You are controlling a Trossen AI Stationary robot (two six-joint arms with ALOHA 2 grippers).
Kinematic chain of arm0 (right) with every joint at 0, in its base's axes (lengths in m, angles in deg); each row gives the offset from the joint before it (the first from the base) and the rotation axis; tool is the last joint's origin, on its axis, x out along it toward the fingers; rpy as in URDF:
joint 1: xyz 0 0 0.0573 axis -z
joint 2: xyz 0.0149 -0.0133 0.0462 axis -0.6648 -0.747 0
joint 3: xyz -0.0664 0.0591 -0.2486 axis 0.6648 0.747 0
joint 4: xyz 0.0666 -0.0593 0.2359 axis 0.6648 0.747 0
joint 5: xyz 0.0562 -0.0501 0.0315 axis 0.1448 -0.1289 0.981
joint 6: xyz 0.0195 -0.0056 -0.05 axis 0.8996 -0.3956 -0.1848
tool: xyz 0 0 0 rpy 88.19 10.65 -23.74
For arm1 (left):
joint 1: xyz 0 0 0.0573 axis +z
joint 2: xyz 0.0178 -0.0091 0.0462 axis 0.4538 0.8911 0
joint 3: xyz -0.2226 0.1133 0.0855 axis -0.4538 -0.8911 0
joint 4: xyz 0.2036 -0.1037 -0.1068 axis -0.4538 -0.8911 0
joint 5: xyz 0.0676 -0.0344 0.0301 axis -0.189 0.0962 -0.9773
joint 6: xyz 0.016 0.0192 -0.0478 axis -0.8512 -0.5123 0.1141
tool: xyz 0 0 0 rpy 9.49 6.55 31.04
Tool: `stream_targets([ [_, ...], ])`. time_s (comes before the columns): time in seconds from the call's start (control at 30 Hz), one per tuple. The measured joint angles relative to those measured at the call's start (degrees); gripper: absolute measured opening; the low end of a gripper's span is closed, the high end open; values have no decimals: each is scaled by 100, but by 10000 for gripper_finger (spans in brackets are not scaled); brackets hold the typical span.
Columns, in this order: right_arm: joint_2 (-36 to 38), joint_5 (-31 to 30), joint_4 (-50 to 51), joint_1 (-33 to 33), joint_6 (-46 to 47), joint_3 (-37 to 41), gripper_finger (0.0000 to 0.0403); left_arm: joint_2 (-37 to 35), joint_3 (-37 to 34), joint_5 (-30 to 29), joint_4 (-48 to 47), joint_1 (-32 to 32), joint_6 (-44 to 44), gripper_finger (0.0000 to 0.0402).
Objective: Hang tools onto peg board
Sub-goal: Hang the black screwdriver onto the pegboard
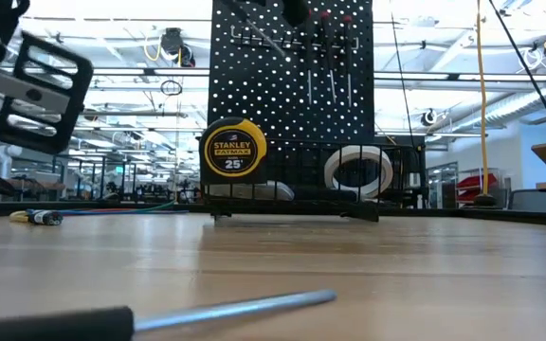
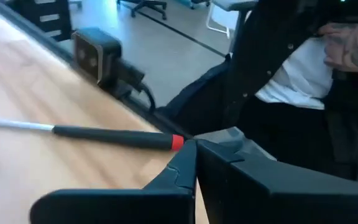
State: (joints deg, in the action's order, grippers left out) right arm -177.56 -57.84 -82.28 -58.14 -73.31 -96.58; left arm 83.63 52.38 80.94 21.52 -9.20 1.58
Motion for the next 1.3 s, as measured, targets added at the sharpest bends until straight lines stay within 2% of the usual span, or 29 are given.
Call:
stream_targets([
  [0.13,0,0,-47,-126,53,0,44,440,643,127,-412,-142,-16,4],
  [0.23,0,-11,-45,-305,123,0,44,526,819,133,-642,-266,7,3],
  [0.5,0,-482,-89,-702,134,0,44,478,840,41,-549,-288,-23,1],
  [0.73,0,-477,-392,-639,17,0,44,389,811,70,-817,-139,-139,1],
  [0.87,0,-461,-965,-511,-575,0,44,-151,655,-46,-1504,33,-329,1],
  [1.0,0,-501,-1872,-368,-1621,0,44,-1011,284,-648,-2241,160,-683,0],
  [1.2,-2,-1438,-3325,46,-3247,0,44,-2446,-349,-1506,-3203,644,-1051,0],
  [1.3,-2,-1467,-4342,256,-4139,0,44,-3148,-652,-1666,-3356,1035,-1240,0],
])
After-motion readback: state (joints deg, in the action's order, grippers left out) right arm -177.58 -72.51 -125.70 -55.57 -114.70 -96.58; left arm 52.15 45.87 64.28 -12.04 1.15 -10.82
